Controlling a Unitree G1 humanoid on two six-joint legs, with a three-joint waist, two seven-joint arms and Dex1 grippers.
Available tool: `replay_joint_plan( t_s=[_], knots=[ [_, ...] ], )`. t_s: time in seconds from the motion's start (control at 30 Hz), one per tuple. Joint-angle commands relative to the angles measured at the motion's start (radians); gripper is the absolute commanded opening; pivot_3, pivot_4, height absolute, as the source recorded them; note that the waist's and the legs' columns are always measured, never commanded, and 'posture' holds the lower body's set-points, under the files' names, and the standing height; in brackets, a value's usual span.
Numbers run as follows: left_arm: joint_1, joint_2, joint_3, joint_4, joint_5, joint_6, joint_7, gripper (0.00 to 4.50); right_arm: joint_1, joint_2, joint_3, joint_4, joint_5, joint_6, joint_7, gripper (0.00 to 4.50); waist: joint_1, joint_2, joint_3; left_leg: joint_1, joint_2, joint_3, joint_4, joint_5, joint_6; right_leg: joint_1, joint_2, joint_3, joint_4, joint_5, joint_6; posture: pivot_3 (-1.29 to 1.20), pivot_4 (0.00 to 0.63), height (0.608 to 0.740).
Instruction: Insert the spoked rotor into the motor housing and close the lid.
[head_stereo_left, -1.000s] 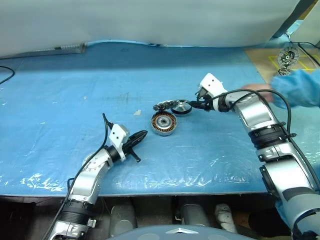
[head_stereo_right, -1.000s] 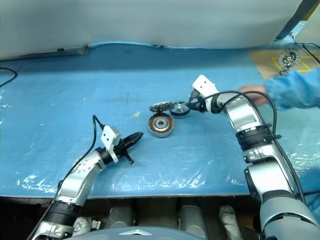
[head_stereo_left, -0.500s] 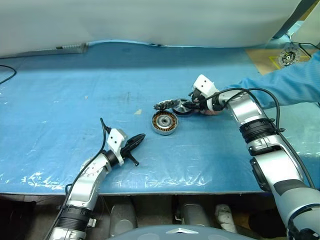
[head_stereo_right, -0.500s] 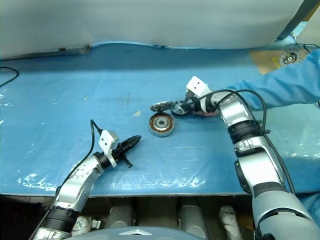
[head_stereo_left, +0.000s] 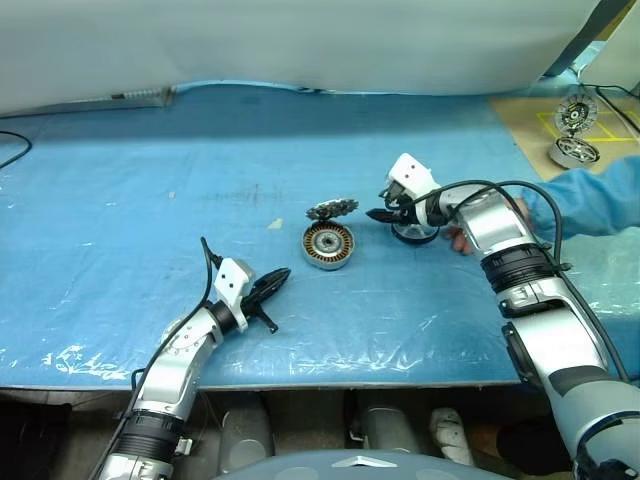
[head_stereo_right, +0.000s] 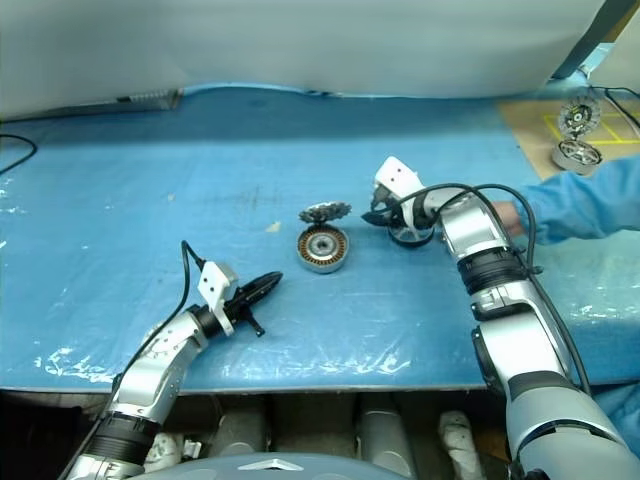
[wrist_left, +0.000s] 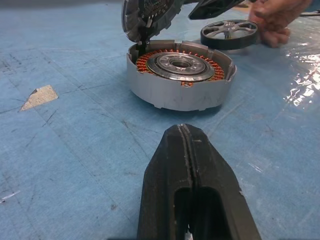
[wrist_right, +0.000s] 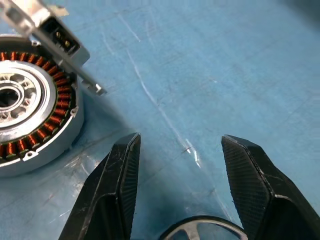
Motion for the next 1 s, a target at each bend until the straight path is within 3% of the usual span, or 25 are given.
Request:
replay_joint_plan(
  t_s=[0.03,0.4,1.0],
  knots=[
    [0.0,0.0,-0.002,-0.012,-0.004,-0.022,-0.009,0.0,0.036,-0.027,-0.051,-0.096,0.019,0.059,-0.03,2.68,0.001,0.0,0.0,0.0,0.0,0.0,0.0,0.0,0.0,0.0,0.0,0.0,0.0,0.0,0.0,0.0,0.15,0.74],
    [-0.024,0.002,-0.006,-0.03,-0.011,0.017,-0.012,0.0,0.144,-0.092,-0.112,-0.199,0.036,0.174,-0.081,2.68,-0.002,0.0,0.0,0.0,0.0,0.0,0.0,0.0,0.0,0.0,0.0,0.001,0.0,0.0,0.0,0.0,0.15,0.74],
    [-0.029,0.005,-0.009,-0.062,-0.012,0.054,-0.007,0.0,0.243,-0.059,-0.18,-0.433,0.058,0.364,-0.294,2.68,-0.001,0.0,0.0,0.001,-0.001,0.0,-0.001,0.0,-0.001,0.0,0.0,0.001,-0.001,0.0,0.0,0.0,0.15,0.74]
  ],
)
